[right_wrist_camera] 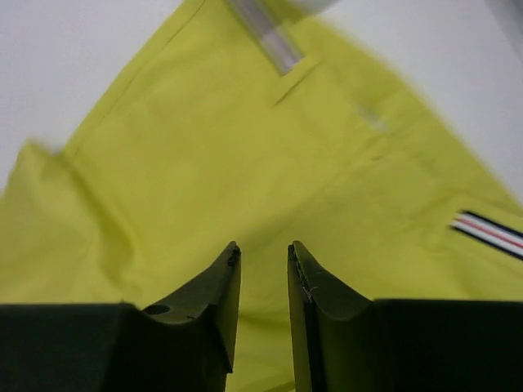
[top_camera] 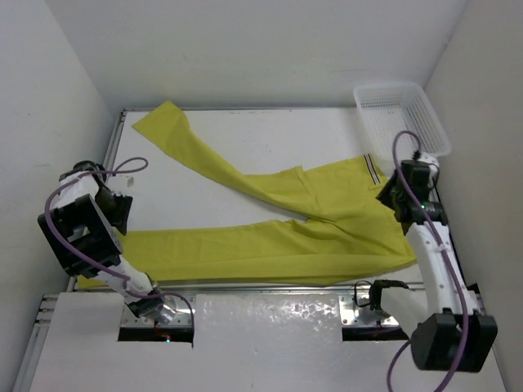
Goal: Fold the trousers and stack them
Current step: Flatten the trousers out
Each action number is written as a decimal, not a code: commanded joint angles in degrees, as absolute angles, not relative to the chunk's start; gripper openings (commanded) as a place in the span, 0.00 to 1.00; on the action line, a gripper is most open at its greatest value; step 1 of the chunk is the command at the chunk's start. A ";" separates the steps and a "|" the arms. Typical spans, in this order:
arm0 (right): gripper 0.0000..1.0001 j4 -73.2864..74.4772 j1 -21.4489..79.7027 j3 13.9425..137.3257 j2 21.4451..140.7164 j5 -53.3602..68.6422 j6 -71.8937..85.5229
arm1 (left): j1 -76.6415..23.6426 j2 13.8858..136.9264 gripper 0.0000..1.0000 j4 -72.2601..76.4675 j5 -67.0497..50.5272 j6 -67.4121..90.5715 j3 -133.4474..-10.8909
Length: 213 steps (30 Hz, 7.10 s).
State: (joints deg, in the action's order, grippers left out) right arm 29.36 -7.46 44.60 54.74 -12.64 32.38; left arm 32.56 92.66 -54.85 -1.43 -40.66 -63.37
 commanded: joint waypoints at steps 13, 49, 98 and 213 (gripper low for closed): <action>0.21 18.72 13.54 58.52 103.25 -5.35 40.78 | 29.09 102.82 0.44 -32.64 5.45 -35.16 -54.84; 0.41 30.85 43.84 51.61 76.38 4.84 -5.45 | 37.70 96.60 0.56 -49.94 -0.27 -32.08 -68.74; 0.00 38.67 62.23 44.90 82.53 5.99 -11.70 | 37.71 104.86 0.55 -40.07 5.01 -33.66 -65.30; 0.27 30.49 -24.26 43.68 56.87 -15.12 34.72 | 8.18 131.91 0.64 -38.51 -7.39 -16.70 -124.27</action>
State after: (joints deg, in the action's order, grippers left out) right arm 32.05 -25.85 41.12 57.71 -17.12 36.32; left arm 9.23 127.17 -42.28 -11.18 -18.70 -122.50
